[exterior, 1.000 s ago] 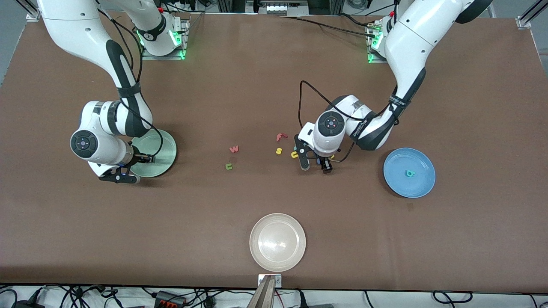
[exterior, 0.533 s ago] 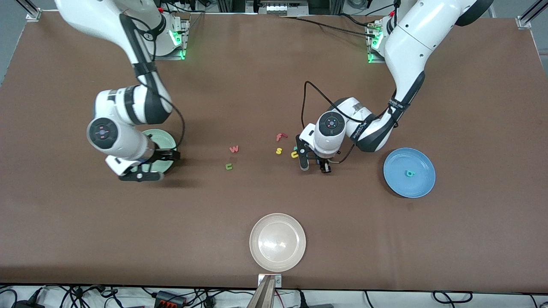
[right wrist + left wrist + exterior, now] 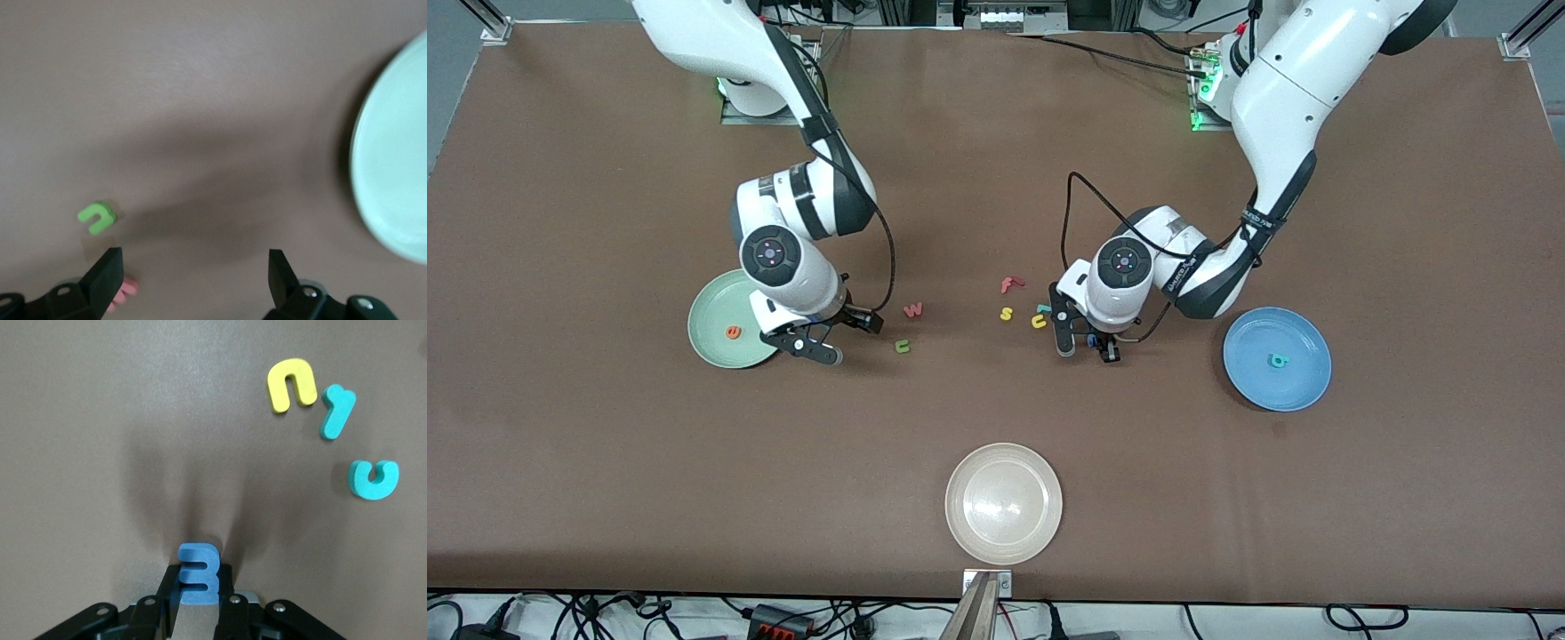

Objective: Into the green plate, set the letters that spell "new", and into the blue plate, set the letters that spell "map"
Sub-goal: 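Place the blue letter on the blue plate while the right gripper reaches the pink m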

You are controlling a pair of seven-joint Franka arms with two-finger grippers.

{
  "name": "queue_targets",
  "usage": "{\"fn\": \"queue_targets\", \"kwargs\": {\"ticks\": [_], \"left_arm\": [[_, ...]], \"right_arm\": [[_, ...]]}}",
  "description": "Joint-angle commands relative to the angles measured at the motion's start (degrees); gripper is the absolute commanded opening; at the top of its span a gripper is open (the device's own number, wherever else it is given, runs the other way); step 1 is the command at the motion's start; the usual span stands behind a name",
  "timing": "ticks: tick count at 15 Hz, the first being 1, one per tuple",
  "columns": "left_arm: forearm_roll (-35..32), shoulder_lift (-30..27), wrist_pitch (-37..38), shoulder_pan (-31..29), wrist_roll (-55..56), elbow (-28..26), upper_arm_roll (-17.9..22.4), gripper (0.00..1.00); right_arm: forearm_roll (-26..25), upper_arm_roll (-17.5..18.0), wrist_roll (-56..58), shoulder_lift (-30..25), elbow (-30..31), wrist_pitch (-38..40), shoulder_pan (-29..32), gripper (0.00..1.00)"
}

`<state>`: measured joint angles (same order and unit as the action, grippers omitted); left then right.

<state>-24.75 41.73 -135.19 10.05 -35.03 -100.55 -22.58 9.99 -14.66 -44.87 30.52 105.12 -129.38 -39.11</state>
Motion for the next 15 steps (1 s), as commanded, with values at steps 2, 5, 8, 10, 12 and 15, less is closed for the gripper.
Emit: {"fn": "queue_targets", "kwargs": {"ticks": [2, 5, 8, 10, 12, 15], "left_arm": [[-1.0, -2.3, 0.8, -2.0, -1.1, -0.4, -0.3, 0.13], [-0.8, -6.0, 4.6, -5.7, -0.6, 0.1, -0.5, 0.13], [-0.1, -8.8, 9.4, -10.8, 1.7, 0.3, -0.6, 0.14], [-0.1, -10.0, 12.1, -14.1, 5.4, 0.2, -0.5, 0.14], [-0.1, -10.5, 15.5, -17.9, 9.5, 0.1, -0.6, 0.13], [0.0, -9.8, 19.7, -19.9, 19.9, -0.2, -0.5, 0.13]], "right_arm": [[0.9, -0.5, -21.1, 3.7, -2.5, -1.1, -3.0, 0.96], [0.8, -0.5, -31.9, 6.3, -4.2, -1.0, -6.0, 0.96], [0.9, -0.4, -36.8, 6.7, -4.1, -1.2, -6.8, 0.90], [1.1, -0.4, -37.1, 7.5, -4.2, -1.7, -7.4, 0.79], [1.1, -0.4, -38.8, 8.2, -4.2, -1.9, -7.5, 0.71], [1.2, -0.4, -40.2, 8.6, -4.2, -2.4, -8.5, 0.66]]}}
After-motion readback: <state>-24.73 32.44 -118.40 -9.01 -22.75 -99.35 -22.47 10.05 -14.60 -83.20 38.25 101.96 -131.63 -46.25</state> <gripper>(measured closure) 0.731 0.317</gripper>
